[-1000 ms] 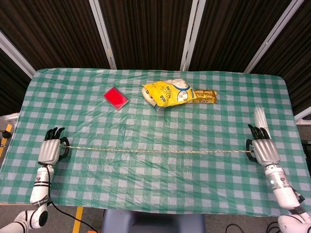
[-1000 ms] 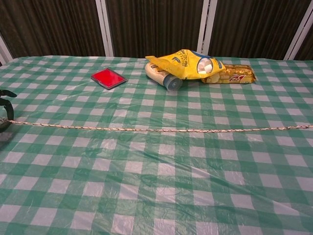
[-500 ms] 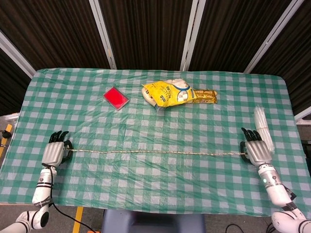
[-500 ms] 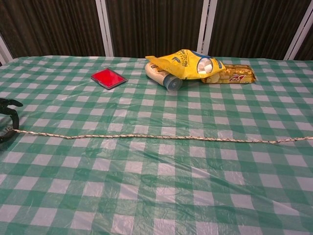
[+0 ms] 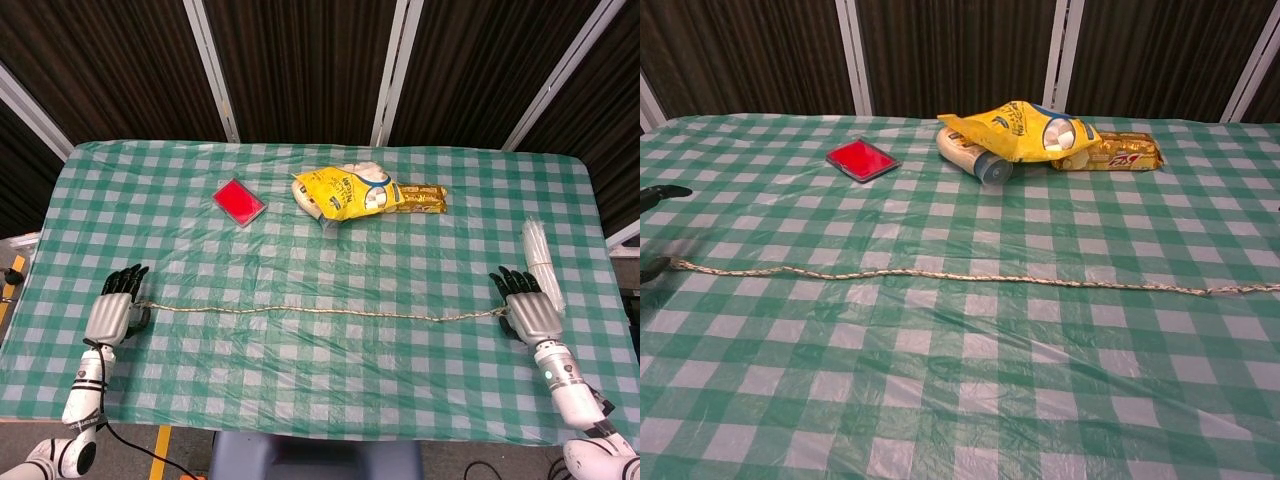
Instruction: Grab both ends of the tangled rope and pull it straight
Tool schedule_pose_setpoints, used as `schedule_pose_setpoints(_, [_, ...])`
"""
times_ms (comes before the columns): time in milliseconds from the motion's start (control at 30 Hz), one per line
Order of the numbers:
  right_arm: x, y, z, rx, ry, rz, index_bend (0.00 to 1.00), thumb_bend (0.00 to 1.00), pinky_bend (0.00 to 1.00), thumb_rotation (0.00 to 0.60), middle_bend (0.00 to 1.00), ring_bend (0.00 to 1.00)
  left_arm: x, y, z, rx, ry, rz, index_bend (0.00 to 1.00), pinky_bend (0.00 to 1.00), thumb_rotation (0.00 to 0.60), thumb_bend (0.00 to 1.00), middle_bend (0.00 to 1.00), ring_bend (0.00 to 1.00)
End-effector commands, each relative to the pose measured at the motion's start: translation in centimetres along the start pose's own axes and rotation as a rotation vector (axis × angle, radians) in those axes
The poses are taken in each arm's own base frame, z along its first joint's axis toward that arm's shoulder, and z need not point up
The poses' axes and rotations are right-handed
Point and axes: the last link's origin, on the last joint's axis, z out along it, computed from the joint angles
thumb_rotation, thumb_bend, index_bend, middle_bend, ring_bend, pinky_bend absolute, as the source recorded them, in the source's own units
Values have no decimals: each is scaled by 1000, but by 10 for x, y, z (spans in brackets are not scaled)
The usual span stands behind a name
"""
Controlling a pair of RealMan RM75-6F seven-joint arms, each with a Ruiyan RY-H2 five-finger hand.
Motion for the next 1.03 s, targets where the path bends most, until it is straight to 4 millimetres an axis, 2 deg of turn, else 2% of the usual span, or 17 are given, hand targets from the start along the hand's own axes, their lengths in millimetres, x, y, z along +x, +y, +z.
schedule_pose_setpoints(33, [10, 2, -18, 1, 59, 14, 102, 497, 0, 600, 0, 0, 16, -3, -14, -20, 28, -65, 0, 67, 600, 447, 0, 0])
schedule_pose_setpoints(133, [21, -1, -43, 10, 139, 22, 29, 478, 0, 600, 0, 0, 33, -1, -34, -63, 48, -122, 0, 60, 600, 448, 0, 0])
schedule_pose_setpoints(200, [27, -5, -63, 19, 185, 20, 2, 465, 0, 600, 0, 0, 46, 1, -54, -101, 49, -155, 0, 51, 600, 449, 0, 0])
schedule_pose_setpoints(400, [33, -22, -115, 40, 239, -21, 0, 423, 0, 600, 0, 0, 79, 2, -125, -165, 28, -77, 0, 28, 600, 444, 0, 0])
schedule_pose_setpoints(500, [28, -24, -132, 30, 248, -7, 0, 422, 0, 600, 0, 0, 84, -3, -150, -128, 12, -39, 0, 27, 600, 444, 0, 0])
schedule_pose_setpoints(600, [18, -21, -136, 13, 193, -6, 0, 420, 0, 600, 0, 0, 86, -3, -153, -132, -6, -1, 0, 27, 600, 452, 0, 0])
schedule_pose_setpoints(1033, [19, -21, -134, 9, 178, -8, 0, 420, 0, 600, 0, 0, 87, -10, -146, -82, 46, 52, 0, 27, 600, 455, 0, 0])
